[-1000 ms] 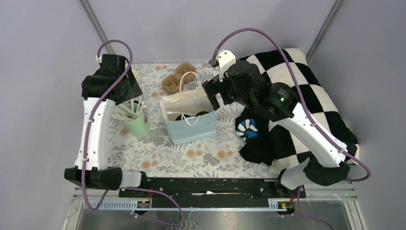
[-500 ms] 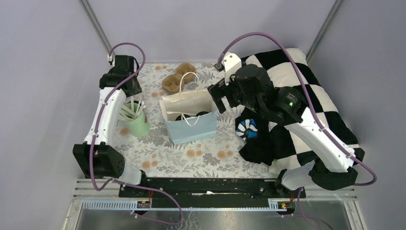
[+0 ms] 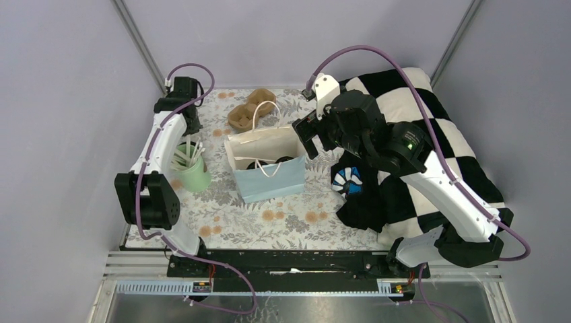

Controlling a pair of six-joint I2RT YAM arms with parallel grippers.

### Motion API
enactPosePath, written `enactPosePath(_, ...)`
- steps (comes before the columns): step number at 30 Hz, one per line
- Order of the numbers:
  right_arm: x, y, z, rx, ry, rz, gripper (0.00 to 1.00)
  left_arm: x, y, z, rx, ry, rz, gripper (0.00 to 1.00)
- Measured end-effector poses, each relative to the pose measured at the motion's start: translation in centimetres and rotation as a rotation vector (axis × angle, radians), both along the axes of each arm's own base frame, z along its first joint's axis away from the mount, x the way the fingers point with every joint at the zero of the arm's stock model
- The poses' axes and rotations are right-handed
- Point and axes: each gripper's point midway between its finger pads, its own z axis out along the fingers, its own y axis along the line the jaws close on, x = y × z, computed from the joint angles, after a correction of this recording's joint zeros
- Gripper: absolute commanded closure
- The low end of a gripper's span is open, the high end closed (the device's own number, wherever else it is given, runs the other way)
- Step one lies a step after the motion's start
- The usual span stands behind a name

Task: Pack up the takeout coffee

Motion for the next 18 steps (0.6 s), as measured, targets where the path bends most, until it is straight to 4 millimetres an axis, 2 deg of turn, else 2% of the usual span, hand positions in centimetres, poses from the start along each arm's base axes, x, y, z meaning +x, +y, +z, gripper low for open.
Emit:
enactPosePath(4,0.0,0.0,0.0,0.0,-0.001,-0.001,0.0,-0.1,0.2,0.4,0.007,-0.002,0.005,0.9)
enactPosePath(6,0.0,0.0,0.0,0.0,-0.001,-0.001,0.0,-0.3,0.3,0.9,0.014,-0.003,0.008,1.0)
enactPosePath(8,0.0,0.0,0.0,0.001,-0.001,0.0,0.0,-0.6,0.5,1.7,0.023,-0.013,0.014,1.0)
enactPosePath(13,0.0,0.0,0.2,0.005,-0.004,0.001,0.0,-1.2,1.3,5.6,0.064,-0.075,0.035,1.0)
enactPosePath(18,-0.1,0.1,0.6,0.013,-0.008,0.006,0.0,-3.3,2.2,9.4,0.106,-0.141,0.073,1.0)
